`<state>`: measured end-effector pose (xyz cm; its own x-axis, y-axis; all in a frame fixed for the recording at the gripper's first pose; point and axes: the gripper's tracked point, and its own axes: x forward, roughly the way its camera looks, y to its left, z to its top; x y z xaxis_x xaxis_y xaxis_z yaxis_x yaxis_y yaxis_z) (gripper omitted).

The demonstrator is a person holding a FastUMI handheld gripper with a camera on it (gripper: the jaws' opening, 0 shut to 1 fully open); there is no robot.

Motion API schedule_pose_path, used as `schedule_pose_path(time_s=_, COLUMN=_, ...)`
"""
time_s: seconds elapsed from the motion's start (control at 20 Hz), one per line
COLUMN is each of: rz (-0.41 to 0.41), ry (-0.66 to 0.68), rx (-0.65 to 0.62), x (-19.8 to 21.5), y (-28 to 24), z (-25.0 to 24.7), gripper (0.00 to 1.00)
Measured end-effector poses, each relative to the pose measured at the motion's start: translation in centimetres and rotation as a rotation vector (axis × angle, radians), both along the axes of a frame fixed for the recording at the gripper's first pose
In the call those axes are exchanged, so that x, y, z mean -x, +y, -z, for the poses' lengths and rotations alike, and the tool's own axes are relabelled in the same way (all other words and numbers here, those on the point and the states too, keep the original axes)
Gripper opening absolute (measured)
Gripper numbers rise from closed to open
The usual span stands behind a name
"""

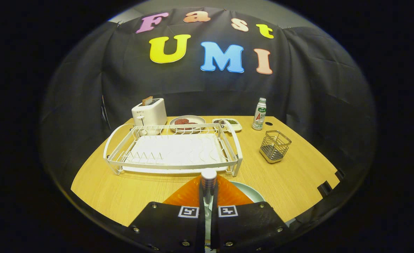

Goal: Take the plate from the dish rack, then take the spoon from the basket and place it into the plate.

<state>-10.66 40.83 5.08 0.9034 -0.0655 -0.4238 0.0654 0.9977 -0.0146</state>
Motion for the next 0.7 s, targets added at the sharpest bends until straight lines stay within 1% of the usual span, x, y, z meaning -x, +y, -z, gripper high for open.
schedule_pose_path(time_s=0.2, rz=-0.014, ry=0.028, rx=0.001, x=0.3, y=0.2, z=1.4, gripper=0.06)
schedule_pose_path(time_s=0.35, rz=-0.012, ry=0.016, rx=0.004, x=0.3, y=-0.1, z=1.3, gripper=0.06)
schedule_pose_path(time_s=0.4, rz=-0.003, ry=0.023, rx=0.004, x=0.3, y=-0.3, z=1.4, gripper=0.11)
schedule_pose_path(time_s=0.65, rz=0.087, ry=0.044, rx=-0.018, x=0.6, y=-2.4, z=1.6, gripper=0.14)
schedule_pose_path(time_s=0.7, rz=0.105, ry=0.049, rx=-0.016, x=0.5, y=-3.0, z=1.7, gripper=0.17)
